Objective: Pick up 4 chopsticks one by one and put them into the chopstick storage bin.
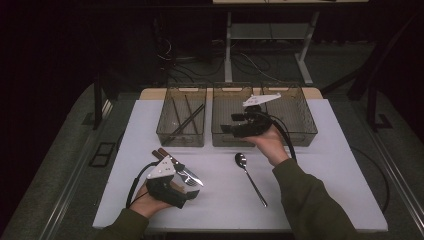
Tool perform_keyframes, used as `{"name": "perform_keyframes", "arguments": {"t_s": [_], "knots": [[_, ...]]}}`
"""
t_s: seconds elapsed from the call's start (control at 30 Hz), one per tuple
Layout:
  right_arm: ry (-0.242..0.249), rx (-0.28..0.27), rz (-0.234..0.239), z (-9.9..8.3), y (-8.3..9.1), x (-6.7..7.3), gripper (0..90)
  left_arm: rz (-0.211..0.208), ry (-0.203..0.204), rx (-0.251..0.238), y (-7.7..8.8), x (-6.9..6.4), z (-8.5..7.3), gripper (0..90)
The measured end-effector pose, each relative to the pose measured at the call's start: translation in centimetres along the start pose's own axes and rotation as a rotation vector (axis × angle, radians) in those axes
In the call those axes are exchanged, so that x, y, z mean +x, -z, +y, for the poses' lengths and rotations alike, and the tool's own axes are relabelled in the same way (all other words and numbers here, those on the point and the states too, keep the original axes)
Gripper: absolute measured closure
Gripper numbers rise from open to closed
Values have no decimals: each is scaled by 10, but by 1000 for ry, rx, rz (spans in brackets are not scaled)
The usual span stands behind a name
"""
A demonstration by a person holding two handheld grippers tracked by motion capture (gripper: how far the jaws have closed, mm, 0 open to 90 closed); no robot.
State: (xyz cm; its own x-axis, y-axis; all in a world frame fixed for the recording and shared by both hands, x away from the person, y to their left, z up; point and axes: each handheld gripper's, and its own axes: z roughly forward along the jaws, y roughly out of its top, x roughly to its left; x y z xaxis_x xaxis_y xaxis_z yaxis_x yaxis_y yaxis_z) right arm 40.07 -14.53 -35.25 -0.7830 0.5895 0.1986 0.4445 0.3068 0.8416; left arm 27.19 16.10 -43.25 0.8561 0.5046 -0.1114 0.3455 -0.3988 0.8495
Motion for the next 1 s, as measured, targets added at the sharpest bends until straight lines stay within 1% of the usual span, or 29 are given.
{"name": "perform_keyframes", "arguments": {"t_s": [0.03, 0.07, 0.13, 0.33, 0.47, 0.6, 0.77, 1.0], "knots": [[0, -6, 0, -3, 4, -1, 327, 1, 4, -3, 0, 0, 0, 0], [6, -8, 1, -6, 7, -2, 327, 2, -2, 2, 0, 0, 0, 0], [-4, -4, 3, -12, 14, -2, 326, 3, -3, 3, 0, 0, 0, 0], [-8, 2, 0, -30, 28, -3, 325, 5, -1, 1, 0, 0, 0, 0], [-10, 4, 8, -40, 33, -3, 325, 8, -3, 3, 0, 0, 0, 0], [-24, 6, 12, -51, 38, -4, 325, 8, -2, 3, 0, 0, 0, 0], [-34, 25, 0, -63, 43, -7, 319, 10, -1, 2, -1, 0, 0, 0], [-33, 44, -12, -77, 49, -9, 317, 11, -3, -2, 0, -1, -1, 0]]}}
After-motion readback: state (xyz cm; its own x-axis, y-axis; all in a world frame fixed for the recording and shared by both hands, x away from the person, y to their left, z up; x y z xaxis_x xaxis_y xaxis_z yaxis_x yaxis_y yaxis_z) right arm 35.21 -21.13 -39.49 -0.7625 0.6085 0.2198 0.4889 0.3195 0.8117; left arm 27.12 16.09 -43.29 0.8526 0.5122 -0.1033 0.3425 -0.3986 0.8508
